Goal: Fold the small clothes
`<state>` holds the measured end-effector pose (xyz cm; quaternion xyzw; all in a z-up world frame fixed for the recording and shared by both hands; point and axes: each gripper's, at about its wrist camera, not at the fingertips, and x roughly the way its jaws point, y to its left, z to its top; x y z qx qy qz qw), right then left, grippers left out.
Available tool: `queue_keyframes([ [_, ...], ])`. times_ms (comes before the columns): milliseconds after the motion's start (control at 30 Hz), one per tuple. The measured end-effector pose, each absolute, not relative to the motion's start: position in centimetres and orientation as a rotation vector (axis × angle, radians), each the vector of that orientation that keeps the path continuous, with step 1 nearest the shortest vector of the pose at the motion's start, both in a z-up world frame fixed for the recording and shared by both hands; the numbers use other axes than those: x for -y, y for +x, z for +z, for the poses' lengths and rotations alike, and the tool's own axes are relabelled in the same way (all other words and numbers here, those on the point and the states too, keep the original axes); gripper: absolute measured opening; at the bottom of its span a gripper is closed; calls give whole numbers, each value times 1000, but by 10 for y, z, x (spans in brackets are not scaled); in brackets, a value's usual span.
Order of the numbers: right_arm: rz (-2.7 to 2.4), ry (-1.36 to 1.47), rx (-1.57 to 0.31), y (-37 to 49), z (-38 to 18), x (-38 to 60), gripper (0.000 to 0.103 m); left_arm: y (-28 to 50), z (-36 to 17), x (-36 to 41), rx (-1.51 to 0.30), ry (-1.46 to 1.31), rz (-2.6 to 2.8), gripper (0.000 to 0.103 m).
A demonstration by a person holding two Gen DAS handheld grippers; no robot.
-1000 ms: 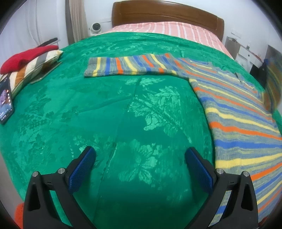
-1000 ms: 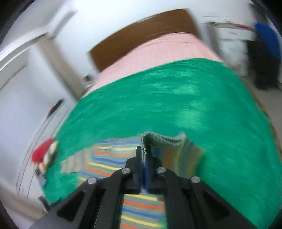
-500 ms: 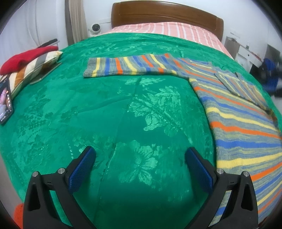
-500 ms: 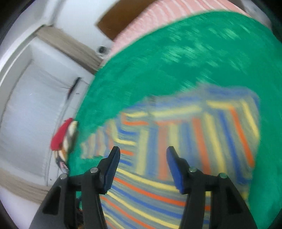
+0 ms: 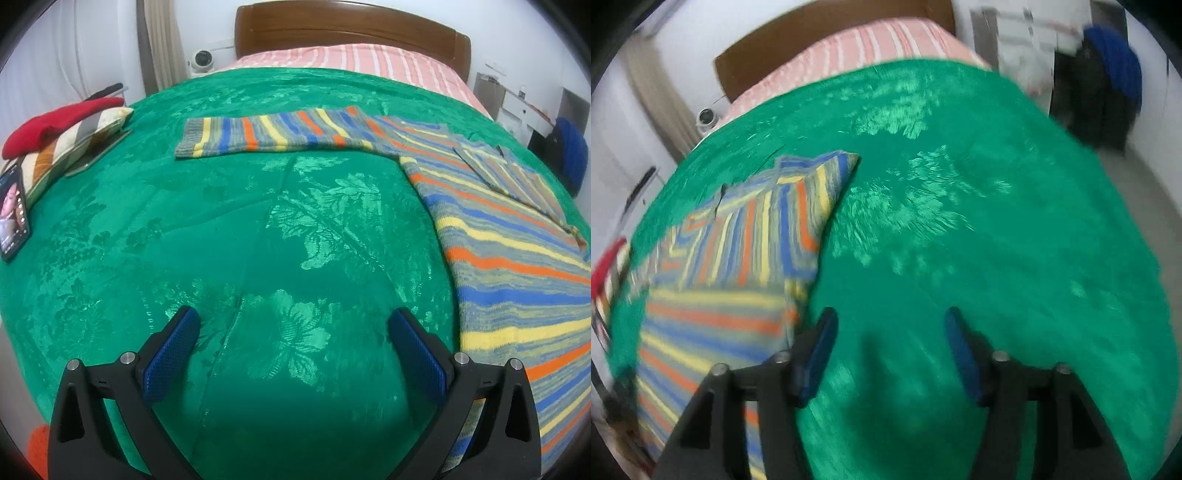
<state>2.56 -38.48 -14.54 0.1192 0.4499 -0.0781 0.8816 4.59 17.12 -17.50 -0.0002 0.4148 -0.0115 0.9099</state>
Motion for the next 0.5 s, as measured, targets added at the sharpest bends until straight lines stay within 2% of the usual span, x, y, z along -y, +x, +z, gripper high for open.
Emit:
queue_keyframes([
  [167,-217,65,-831,-30,-160,373,67,46,-175,-171,-855,-1,-24,103],
  [200,-232,49,-815,-40,-166,376,71,46,-175,-171,-854,-1,-24,103],
  [333,-195,175,-758,-57,-186,402,75,45,-176,-170,-847,4,-29,103],
  [500,-170,203,-732,-56,-195,408,79,46,-177,-171,-845,3,-29,103],
])
